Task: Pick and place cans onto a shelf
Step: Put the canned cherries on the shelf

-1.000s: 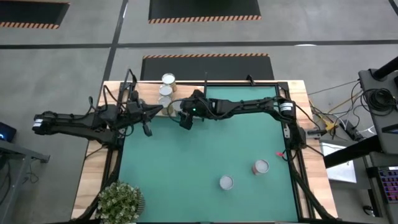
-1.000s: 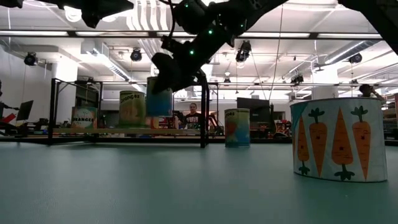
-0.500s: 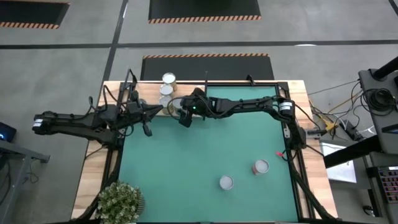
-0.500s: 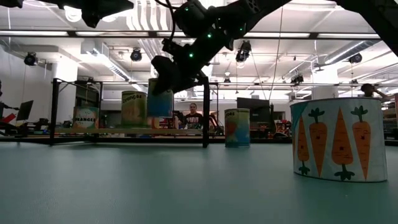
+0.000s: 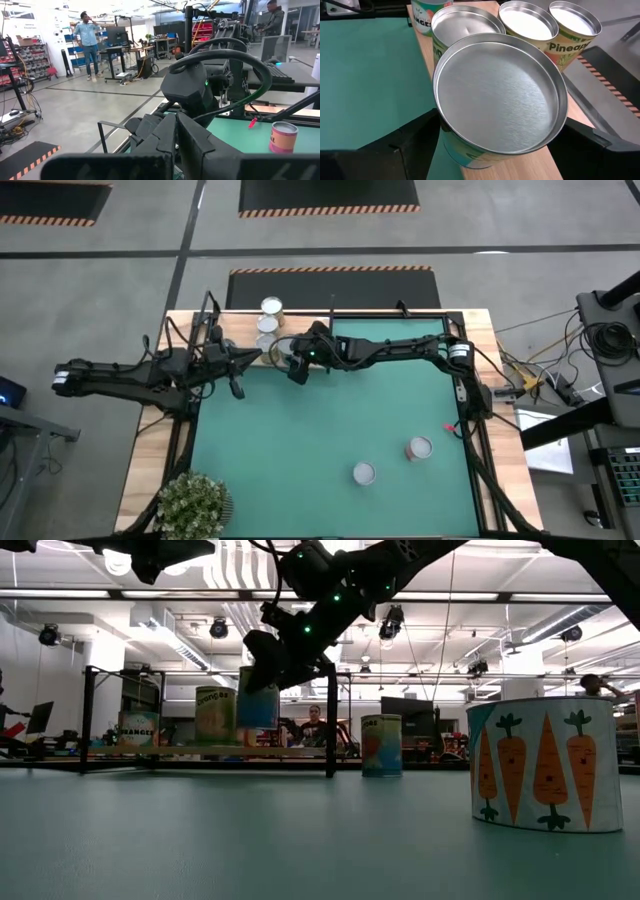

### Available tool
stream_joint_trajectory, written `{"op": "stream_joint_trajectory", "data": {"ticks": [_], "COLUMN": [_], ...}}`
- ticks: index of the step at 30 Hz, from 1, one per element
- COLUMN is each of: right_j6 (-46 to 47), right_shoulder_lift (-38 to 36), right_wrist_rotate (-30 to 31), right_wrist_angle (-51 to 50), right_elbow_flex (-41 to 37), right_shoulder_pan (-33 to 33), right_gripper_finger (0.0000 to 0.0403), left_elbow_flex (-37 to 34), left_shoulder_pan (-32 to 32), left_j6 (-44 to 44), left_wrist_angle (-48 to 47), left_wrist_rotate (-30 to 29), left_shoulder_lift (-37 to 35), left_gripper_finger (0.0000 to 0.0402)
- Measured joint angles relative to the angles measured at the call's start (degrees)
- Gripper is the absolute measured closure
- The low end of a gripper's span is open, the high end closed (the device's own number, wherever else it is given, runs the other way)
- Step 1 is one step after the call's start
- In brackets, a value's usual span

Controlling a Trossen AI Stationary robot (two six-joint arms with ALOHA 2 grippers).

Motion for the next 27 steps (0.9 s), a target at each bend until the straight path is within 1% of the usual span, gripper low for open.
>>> {"op": "stream_joint_trajectory", "data": {"ticks": [3, 6, 11, 16, 20, 24, 27], "right_j6": [0.36, 0.72, 0.53, -0.13, -0.34, -2.53, -2.45], "right_shoulder_lift": [0.0, 0.0, 0.02, -1.2, -2.56, -3.41, -3.25], "right_wrist_rotate": [0.03, 0.08, 1.5, 1.32, 1.82, 1.43, 1.4], "right_wrist_angle": [0.02, 0.02, -0.02, -1.34, -7.14, -17.81, -23.17], "right_elbow_flex": [0.0, 0.0, -0.02, -0.05, 3.18, 8.69, 11.34], "right_shoulder_pan": [-0.04, -0.02, 0.0, 0.04, 0.35, 0.47, 0.48], "right_gripper_finger": [0.0068, 0.0059, 0.0065, 0.0074, 0.0075, 0.0076, 0.0076], "left_elbow_flex": [0.0, 0.0, 0.0, 0.0, 0.0, 0.02, 0.02], "left_shoulder_pan": [0.0, 0.0, 0.0, 0.0, 0.02, 0.01, 0.0], "left_j6": [0.0, 0.0, 0.02, 0.02, 0.02, 0.04, 0.04], "left_wrist_angle": [-0.01, -0.02, -0.04, -0.09, -0.24, -0.22, -0.2], "left_wrist_rotate": [0.0, 0.0, 0.0, 0.0, 0.0, 0.02, 0.02], "left_shoulder_lift": [0.0, 0.0, 0.0, 0.0, 0.0, -0.01, -0.01], "left_gripper_finger": [0.0402, 0.0402, 0.0402, 0.0402, 0.0402, 0.0402, 0.0402]}}
